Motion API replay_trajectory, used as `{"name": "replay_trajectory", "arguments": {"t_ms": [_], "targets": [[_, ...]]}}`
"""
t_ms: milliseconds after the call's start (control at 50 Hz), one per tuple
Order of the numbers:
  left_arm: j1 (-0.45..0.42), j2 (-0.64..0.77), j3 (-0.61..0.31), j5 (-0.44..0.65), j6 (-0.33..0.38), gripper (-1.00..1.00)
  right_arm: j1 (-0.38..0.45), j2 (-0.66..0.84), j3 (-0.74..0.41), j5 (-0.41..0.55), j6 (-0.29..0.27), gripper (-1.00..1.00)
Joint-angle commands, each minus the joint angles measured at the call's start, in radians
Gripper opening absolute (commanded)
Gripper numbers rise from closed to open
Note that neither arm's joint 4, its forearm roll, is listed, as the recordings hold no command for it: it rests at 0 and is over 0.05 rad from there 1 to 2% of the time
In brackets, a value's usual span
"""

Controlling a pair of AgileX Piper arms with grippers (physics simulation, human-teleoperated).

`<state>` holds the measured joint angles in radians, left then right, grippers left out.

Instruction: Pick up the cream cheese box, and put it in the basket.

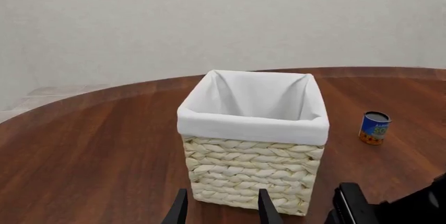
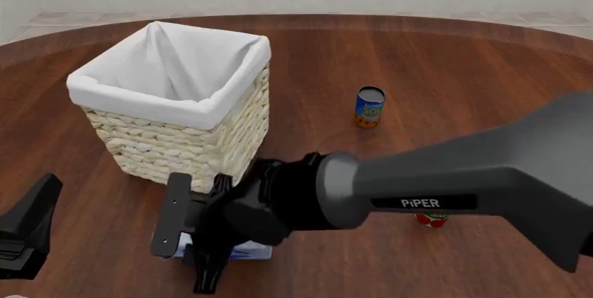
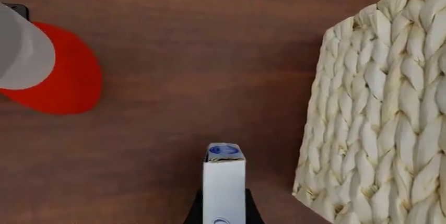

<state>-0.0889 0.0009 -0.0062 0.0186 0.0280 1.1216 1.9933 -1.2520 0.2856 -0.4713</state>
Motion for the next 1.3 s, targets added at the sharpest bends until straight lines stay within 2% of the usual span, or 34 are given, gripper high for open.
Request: {"name": "replay_trajectory", "arguments": {"t_ms": [20, 60, 80, 120, 220, 260, 440, 500, 560, 580, 620, 760, 820, 860, 1100, 1140, 1220, 1300], "targets": [[-0.002, 0.000, 0.000, -0.001, 0.000, 1.00, 0.005, -0.001, 0.021, -0.014, -0.034, -1.00], [-0.002, 0.000, -0.001, -0.001, 0.001, 1.00, 0.010, -0.016, 0.039, -0.033, -0.057, -1.00], [-0.002, 0.000, -0.001, -0.001, 0.001, 1.00, 0.013, -0.025, 0.036, -0.039, -0.037, -1.00], [-0.003, 0.000, -0.003, 0.001, 0.002, 1.00, 0.003, -0.032, 0.038, -0.047, -0.049, -1.00], [-0.003, 0.000, -0.006, 0.004, 0.001, 1.00, 0.009, -0.057, 0.051, -0.064, -0.032, -1.00], [-0.004, 0.000, -0.007, 0.005, 0.001, 1.00, 0.046, -0.101, 0.067, -0.067, 0.021, -1.00], [-0.005, 0.000, -0.008, 0.005, 0.004, 1.00, 0.024, -0.186, 0.082, -0.076, 0.054, -1.00], [-0.005, 0.000, -0.007, 0.005, 0.005, 1.00, 0.037, -0.233, 0.099, -0.076, 0.084, -1.00], [-0.006, 0.000, -0.006, 0.004, 0.006, 1.00, 0.046, -0.252, 0.113, -0.079, 0.085, -1.00], [-0.007, 0.000, -0.005, 0.003, 0.007, 1.00, 0.043, -0.284, 0.110, -0.074, 0.132, -1.00], [-0.006, 0.000, -0.003, 0.002, 0.007, 1.00, 0.056, -0.327, 0.123, -0.081, 0.162, -1.00], [-0.006, 0.000, 0.001, -0.001, 0.009, 1.00, 0.068, -0.406, 0.151, -0.084, 0.195, -1.00], [-0.006, 0.000, 0.002, -0.002, 0.010, 1.00, 0.080, -0.461, 0.157, -0.089, 0.239, -1.00], [-0.004, 0.000, 0.003, -0.001, 0.009, 1.00, 0.058, -0.484, 0.146, -0.088, 0.267, -1.00], [-0.004, 0.000, 0.003, 0.003, 0.012, 1.00, 0.084, -0.632, 0.117, -0.033, 0.297, -1.00], [-0.005, 0.000, 0.004, 0.002, 0.012, 1.00, 0.057, -0.655, 0.098, -0.036, 0.307, -1.00], [-0.007, 0.000, 0.003, 0.001, 0.013, 1.00, 0.079, -0.677, 0.081, -0.012, 0.311, -1.00], [-0.006, 0.000, 0.002, 0.002, 0.013, 1.00, 0.050, -0.698, 0.033, -0.008, 0.320, -1.00]]}}
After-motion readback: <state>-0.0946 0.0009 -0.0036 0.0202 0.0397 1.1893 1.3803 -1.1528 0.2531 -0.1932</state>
